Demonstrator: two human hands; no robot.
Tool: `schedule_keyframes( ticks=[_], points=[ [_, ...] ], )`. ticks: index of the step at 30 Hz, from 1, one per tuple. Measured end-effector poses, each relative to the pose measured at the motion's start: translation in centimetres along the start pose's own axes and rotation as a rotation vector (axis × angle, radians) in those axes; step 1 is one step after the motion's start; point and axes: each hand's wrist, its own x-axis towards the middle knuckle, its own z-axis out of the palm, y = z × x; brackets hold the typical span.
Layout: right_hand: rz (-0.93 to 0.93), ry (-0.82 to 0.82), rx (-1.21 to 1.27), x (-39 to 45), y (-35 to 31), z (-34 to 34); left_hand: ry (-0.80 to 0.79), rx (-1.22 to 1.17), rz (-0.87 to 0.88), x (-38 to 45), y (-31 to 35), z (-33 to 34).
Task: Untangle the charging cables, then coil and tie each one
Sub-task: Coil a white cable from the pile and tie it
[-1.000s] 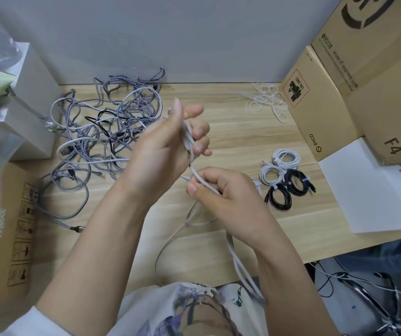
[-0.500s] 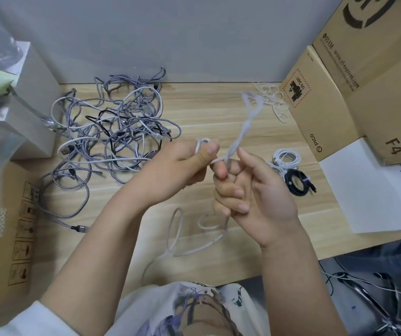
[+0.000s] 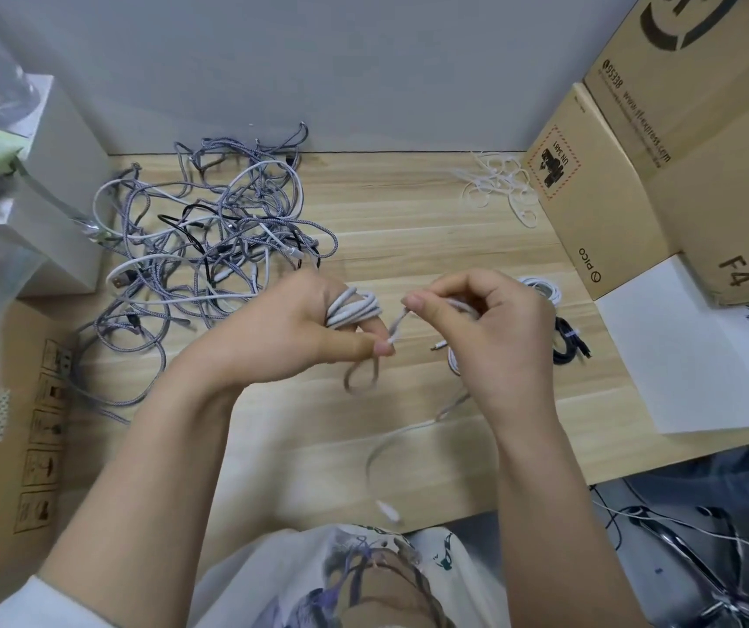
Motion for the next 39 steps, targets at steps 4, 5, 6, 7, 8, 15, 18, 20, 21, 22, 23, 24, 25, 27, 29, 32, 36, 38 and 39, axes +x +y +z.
schedule_keyframes(
  ticks=[4,5,6,7,8,15,18,20,21,22,23,24,25,27,29,32,36,38,39],
  points=[
    [0.032,-0.16,0.119,0.7,0.7,0.4,-0.085,-0.191,0.075,-0.5,0.8,-0.2],
    [0.046,-0.241,0.172,0.6,0.7,0.7,-0.06,-0.232,0.089,-0.5,1.1,-0.3],
    [0.058,-0.327,0.216,0.4,0.8,0.9,-0.012,-0.279,0.089,-0.4,1.1,-0.3],
    [0.062,-0.409,0.256,0.1,0.8,1.1,0.048,-0.332,0.076,-0.3,1.1,-0.3],
    [0.048,-0.461,0.28,-0.3,0.9,1.3,0.112,-0.367,0.063,-0.2,1.1,-0.3],
    [0.046,-0.519,0.372,-1.1,-1.3,0.5,0.379,-0.012,0.001,0.3,-0.1,-0.7],
    [-0.042,-0.361,0.268,-0.8,-2.1,0.6,0.31,0.142,-0.06,0.2,-0.9,-0.6],
    [-0.068,-0.23,0.185,-0.1,-1.9,0.7,0.22,0.204,-0.08,-0.2,-0.8,-0.6],
    [-0.08,-0.177,0.13,0.3,-1.7,0.8,0.163,0.227,-0.063,-0.5,-0.5,-0.7],
    [-0.098,-0.139,0.063,0.8,-1.5,0.8,0.105,0.237,-0.033,-0.7,0.0,-0.8],
    [-0.119,-0.116,-0.012,1.2,-1.2,0.9,0.051,0.24,-0.004,-0.9,0.4,-0.9],
    [-0.144,-0.107,-0.093,1.5,-0.8,1.0,0.004,0.241,0.023,-1.1,0.6,-1.1],
    [-0.17,-0.109,-0.183,1.8,-0.5,1.1,-0.034,0.242,0.043,-1.3,0.9,-1.2],
    [-0.196,-0.151,-0.366,1.9,-0.1,1.5,-0.102,0.198,0.054,-1.6,1.5,-1.4],
    [-0.224,-0.221,-0.51,1.6,-0.1,2.1,-0.156,0.068,0.084,-1.7,1.9,-1.7],
    [-0.238,-0.341,-0.43,0.8,0.3,2.9,-0.072,-0.117,0.13,-1.8,2.2,-2.2],
    [0.057,-0.382,0.242,0.1,-0.1,3.1,0.217,-0.192,-0.022,-1.2,1.5,-2.5],
    [0.157,-0.382,0.478,0.0,-0.8,2.9,0.275,-0.176,-0.084,-0.9,1.4,-2.1],
    [0.198,-0.382,0.563,0.0,-1.1,2.9,0.285,-0.159,-0.111,-0.8,1.5,-1.9]
  ],
)
